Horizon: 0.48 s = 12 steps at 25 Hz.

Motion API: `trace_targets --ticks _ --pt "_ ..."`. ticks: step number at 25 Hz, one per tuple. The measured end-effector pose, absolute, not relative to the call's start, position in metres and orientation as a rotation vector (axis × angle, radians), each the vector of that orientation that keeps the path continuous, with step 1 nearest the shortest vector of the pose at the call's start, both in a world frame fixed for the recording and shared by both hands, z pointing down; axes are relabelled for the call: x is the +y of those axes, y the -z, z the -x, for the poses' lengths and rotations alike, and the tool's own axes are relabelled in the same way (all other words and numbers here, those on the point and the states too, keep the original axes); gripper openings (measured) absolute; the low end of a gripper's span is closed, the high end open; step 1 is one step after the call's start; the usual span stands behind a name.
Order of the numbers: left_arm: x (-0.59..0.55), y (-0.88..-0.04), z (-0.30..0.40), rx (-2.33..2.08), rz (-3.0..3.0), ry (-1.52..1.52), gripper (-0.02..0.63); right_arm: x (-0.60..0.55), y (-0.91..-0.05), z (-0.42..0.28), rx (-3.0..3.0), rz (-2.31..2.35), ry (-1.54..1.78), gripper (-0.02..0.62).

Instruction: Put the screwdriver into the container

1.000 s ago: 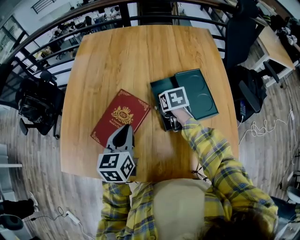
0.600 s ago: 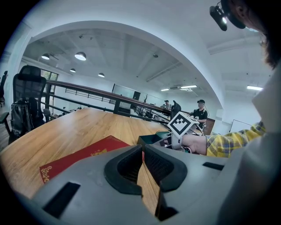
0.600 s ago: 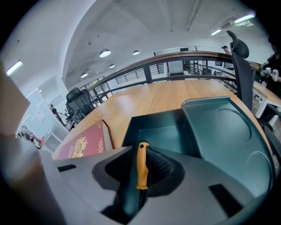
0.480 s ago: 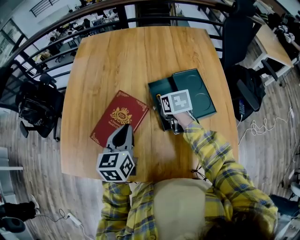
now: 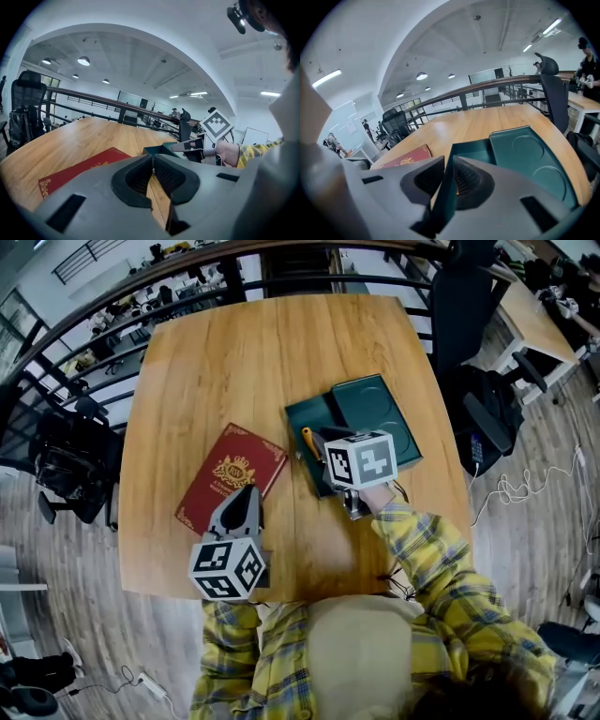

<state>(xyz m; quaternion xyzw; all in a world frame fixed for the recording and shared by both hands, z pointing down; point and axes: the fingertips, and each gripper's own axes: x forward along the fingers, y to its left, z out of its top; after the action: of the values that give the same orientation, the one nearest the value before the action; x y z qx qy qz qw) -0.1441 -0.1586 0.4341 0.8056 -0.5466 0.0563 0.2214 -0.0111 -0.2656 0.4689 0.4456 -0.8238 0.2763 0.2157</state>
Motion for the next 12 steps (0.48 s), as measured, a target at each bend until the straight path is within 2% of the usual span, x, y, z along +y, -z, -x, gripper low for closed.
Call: trace_targets --ticks 12 --pt "-0.162 -0.423 0.139 -1.504 -2.236 -0.139 0.02 -0.245 -0.431 -0.01 -2.406 -1.339 -0.661 0.095"
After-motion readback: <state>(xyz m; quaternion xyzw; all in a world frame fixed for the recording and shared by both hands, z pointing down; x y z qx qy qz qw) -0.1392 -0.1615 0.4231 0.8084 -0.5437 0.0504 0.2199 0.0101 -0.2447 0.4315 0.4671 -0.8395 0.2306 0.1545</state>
